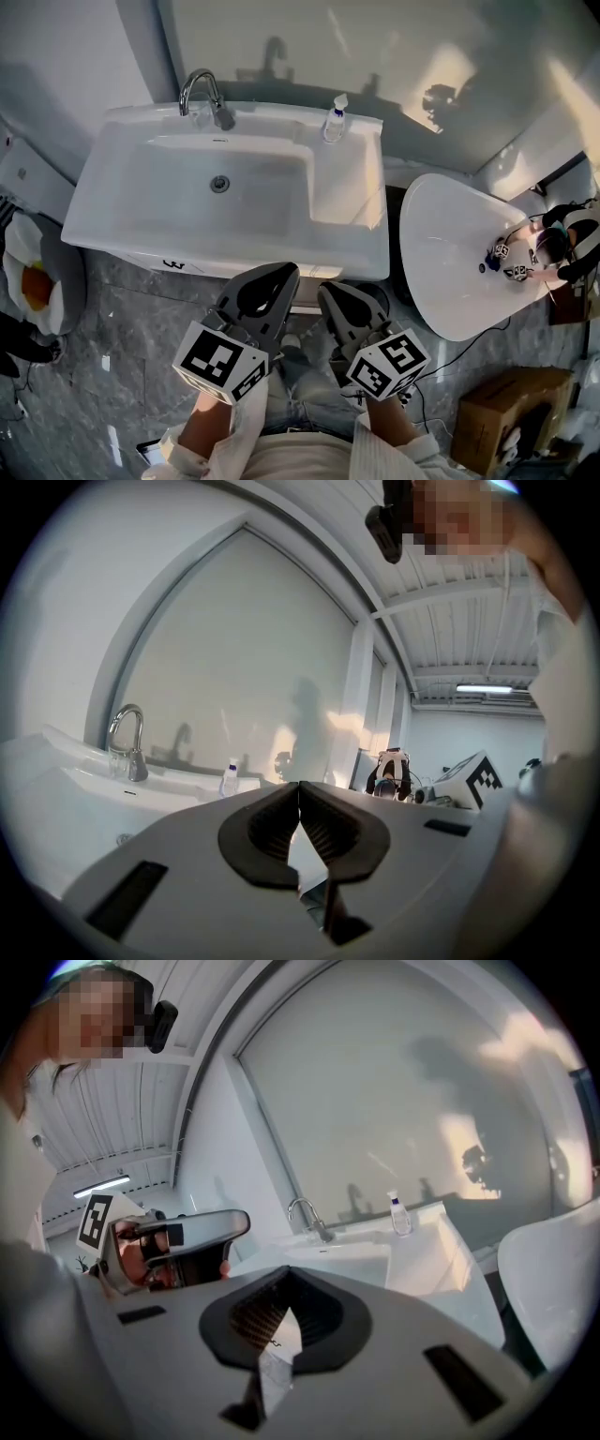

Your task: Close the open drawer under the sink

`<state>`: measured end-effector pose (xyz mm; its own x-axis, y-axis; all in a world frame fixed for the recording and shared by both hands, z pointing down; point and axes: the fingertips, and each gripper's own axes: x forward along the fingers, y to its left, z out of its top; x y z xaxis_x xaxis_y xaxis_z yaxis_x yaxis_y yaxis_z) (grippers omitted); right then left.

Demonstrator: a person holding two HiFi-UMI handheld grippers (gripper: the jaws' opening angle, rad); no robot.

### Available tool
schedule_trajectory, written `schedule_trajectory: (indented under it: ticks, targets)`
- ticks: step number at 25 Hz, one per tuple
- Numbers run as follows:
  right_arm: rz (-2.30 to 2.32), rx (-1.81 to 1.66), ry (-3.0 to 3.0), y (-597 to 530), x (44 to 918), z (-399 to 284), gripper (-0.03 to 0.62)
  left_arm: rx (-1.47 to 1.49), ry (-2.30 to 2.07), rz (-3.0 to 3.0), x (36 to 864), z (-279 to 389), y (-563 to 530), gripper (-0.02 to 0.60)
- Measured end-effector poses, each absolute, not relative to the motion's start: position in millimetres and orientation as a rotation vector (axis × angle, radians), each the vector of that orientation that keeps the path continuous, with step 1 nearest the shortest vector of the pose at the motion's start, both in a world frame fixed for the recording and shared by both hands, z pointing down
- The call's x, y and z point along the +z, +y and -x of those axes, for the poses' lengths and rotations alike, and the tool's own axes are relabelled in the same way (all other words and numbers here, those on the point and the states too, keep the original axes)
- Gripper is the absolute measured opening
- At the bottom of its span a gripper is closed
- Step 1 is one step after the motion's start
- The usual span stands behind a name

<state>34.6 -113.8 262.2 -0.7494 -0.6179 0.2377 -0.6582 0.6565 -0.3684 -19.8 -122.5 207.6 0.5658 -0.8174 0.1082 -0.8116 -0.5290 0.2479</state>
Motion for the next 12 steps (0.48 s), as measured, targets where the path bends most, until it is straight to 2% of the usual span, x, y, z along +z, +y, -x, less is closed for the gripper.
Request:
schedule_trajectory:
  ticks: [12]
  targets:
    - [-1.132,0.771,-2.688,-121.0,292.7,-24.9,0.009,0.036,-1.264,-2.516,236.0,29.8,-133.0,0.015]
